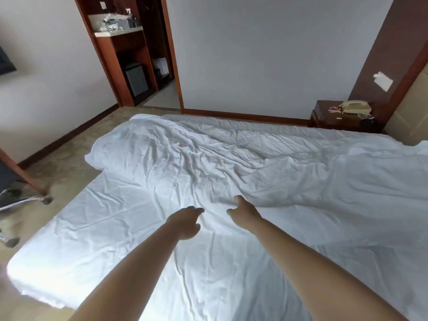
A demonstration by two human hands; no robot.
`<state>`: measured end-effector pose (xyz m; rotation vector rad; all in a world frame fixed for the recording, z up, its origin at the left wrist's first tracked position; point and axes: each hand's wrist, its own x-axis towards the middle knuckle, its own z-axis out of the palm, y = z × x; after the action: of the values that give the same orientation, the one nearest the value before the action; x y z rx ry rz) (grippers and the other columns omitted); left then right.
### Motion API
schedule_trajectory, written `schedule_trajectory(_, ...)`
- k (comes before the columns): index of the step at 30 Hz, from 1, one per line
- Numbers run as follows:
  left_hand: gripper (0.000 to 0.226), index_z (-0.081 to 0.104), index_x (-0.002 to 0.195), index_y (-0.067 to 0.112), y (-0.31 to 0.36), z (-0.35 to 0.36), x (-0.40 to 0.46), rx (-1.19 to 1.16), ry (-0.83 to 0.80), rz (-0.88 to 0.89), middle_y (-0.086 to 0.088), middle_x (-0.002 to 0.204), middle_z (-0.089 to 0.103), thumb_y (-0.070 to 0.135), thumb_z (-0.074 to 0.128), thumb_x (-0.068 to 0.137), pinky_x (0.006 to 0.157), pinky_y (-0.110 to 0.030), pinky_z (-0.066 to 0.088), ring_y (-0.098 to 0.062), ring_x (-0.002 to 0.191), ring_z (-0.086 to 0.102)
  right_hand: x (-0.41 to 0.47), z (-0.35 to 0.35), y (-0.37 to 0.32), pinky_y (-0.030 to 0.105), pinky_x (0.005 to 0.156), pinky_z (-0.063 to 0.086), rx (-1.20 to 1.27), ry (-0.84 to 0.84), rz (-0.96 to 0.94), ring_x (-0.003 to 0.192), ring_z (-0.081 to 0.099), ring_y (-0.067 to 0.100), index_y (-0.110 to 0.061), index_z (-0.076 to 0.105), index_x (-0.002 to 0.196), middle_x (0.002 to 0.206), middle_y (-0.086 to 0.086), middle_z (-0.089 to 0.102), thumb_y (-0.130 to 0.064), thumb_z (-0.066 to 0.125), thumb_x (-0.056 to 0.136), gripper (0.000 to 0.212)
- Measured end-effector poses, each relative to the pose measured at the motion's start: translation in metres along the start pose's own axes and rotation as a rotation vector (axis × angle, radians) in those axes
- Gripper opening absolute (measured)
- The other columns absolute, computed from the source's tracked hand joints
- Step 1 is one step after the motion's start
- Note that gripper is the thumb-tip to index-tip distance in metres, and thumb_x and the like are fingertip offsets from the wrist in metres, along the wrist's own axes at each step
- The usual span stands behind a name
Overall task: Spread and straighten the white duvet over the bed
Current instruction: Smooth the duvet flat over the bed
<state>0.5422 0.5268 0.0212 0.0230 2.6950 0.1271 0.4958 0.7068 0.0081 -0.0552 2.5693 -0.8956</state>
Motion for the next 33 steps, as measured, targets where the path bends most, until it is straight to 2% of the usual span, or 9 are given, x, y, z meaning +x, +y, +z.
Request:
schedule_trajectory(4, 0.052, 0.026, 0.149, 0.026, -0.064, -0.014, -0.001, 0.081, 0.011, 0.144, 0.001, 0.150, 0.033, 0.024, 0.038, 0.098, 0.109, -0.036, 0.033, -0.019, 0.138, 0.031, 0.019, 0.032, -0.063, 0.028, 0.085, 0.043, -0.035, 0.019, -0.051, 0.118, 0.052, 0.025, -0.017, 0.034, 0.142, 0.138, 0.007, 0.046, -0.027, 0.049, 0.092, 0.053)
schedule_trajectory(9, 0.051, 0.026, 0.148, 0.027, -0.191, -0.026, -0.009, 0.093, 0.053, 0.155, 0.000, 0.149, 0.034, 0.027, 0.038, 0.099, 0.109, -0.038, 0.034, -0.019, 0.138, 0.032, 0.037, 0.097, -0.162, 0.026, 0.085, 0.040, -0.050, 0.085, -0.059, 0.121, 0.051, 0.024, -0.018, 0.036, 0.143, 0.142, 0.007, 0.043, -0.028, 0.047, 0.094, 0.050)
schedule_trajectory(16, 0.048, 0.031, 0.147, 0.028, -0.367, -0.048, -0.037, 0.025, 0.098, 0.234, 0.003, 0.147, 0.038, 0.031, 0.040, 0.099, 0.107, -0.034, 0.035, -0.017, 0.135, 0.036, 0.039, 0.184, -0.303, 0.029, 0.092, 0.043, -0.090, 0.187, -0.131, 0.115, 0.052, 0.018, -0.022, 0.051, 0.130, 0.133, 0.000, 0.049, -0.031, 0.050, 0.094, 0.037)
schedule_trajectory(22, 0.044, 0.042, 0.141, 0.026, -0.496, -0.087, -0.032, -0.150, 0.192, 0.230, 0.006, 0.143, 0.045, 0.032, 0.046, 0.098, 0.103, -0.024, 0.037, -0.011, 0.123, 0.048, 0.067, 0.233, -0.373, 0.029, 0.090, 0.045, -0.045, 0.220, -0.125, 0.110, 0.055, 0.016, -0.024, 0.055, 0.125, 0.128, -0.003, 0.053, -0.033, 0.053, 0.093, 0.032)
schedule_trajectory(25, 0.042, 0.045, 0.139, 0.024, -0.550, -0.107, -0.009, -0.214, 0.240, 0.222, 0.008, 0.143, 0.045, 0.031, 0.048, 0.098, 0.100, -0.018, 0.031, -0.010, 0.124, 0.047, 0.108, 0.256, -0.412, 0.030, 0.090, 0.045, 0.034, 0.243, -0.145, 0.106, 0.056, 0.016, -0.023, 0.056, 0.123, 0.126, -0.003, 0.055, -0.031, 0.055, 0.093, 0.032)
schedule_trajectory(27, 0.040, 0.048, 0.137, 0.024, -0.583, -0.119, 0.011, -0.280, 0.243, 0.208, 0.007, 0.143, 0.047, 0.030, 0.050, 0.097, 0.103, -0.019, 0.032, -0.009, 0.128, 0.045, 0.137, 0.270, -0.440, 0.030, 0.091, 0.044, 0.097, 0.254, -0.139, 0.107, 0.055, 0.014, -0.023, 0.056, 0.123, 0.128, -0.004, 0.054, -0.030, 0.056, 0.093, 0.031)
schedule_trajectory(30, 0.038, 0.053, 0.133, 0.024, -0.633, -0.138, 0.040, -0.368, 0.219, 0.190, 0.008, 0.138, 0.051, 0.028, 0.054, 0.096, 0.100, -0.017, 0.035, -0.008, 0.121, 0.050, 0.174, 0.289, -0.481, 0.029, 0.092, 0.044, 0.192, 0.268, -0.098, 0.112, 0.054, 0.014, -0.023, 0.058, 0.122, 0.128, -0.003, 0.056, -0.028, 0.057, 0.093, 0.030)
schedule_trajectory(33, 0.038, 0.054, 0.133, 0.022, -0.682, -0.156, 0.067, -0.436, 0.224, 0.194, 0.010, 0.135, 0.053, 0.026, 0.055, 0.095, 0.106, -0.020, 0.034, -0.006, 0.125, 0.049, 0.204, 0.309, -0.520, 0.030, 0.091, 0.046, 0.234, 0.301, -0.061, 0.112, 0.055, 0.014, -0.023, 0.059, 0.121, 0.126, -0.003, 0.057, -0.028, 0.057, 0.093, 0.028)
